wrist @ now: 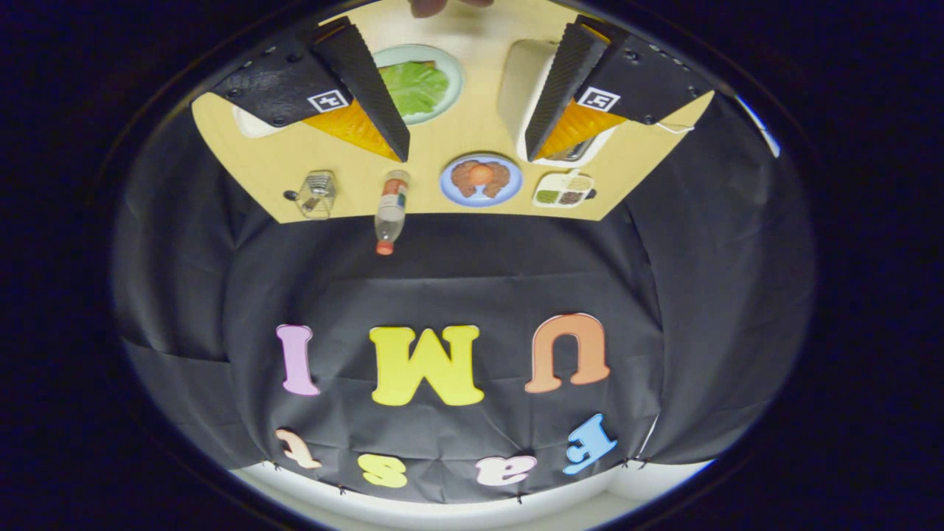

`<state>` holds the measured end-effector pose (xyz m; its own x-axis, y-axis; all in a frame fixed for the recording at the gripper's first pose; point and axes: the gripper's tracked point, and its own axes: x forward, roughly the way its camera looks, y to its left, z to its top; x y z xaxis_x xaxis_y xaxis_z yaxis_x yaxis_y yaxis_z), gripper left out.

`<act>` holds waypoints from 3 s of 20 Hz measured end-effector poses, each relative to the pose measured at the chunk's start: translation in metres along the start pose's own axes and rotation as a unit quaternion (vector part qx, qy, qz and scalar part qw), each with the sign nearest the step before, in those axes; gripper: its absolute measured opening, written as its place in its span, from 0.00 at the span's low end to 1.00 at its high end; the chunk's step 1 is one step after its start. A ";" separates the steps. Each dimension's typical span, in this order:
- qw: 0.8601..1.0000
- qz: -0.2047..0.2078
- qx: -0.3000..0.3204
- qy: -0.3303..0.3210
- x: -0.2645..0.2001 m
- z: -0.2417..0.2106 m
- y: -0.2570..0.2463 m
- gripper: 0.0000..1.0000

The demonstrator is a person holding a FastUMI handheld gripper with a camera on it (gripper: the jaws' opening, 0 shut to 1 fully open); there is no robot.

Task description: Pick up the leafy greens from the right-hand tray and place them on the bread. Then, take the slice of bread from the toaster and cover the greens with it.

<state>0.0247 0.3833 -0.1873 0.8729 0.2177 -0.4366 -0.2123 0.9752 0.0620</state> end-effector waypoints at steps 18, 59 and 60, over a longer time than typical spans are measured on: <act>0.996 -0.027 -0.013 0.087 0.076 -0.068 0.068 0.30; 0.995 -0.014 0.059 0.084 0.089 -0.115 -0.143 0.23; 0.994 -0.016 0.057 0.087 0.091 -0.117 -0.148 0.30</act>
<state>0.0841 0.2539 -0.3415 0.7867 0.1871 -0.5884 -0.1269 0.9816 0.1424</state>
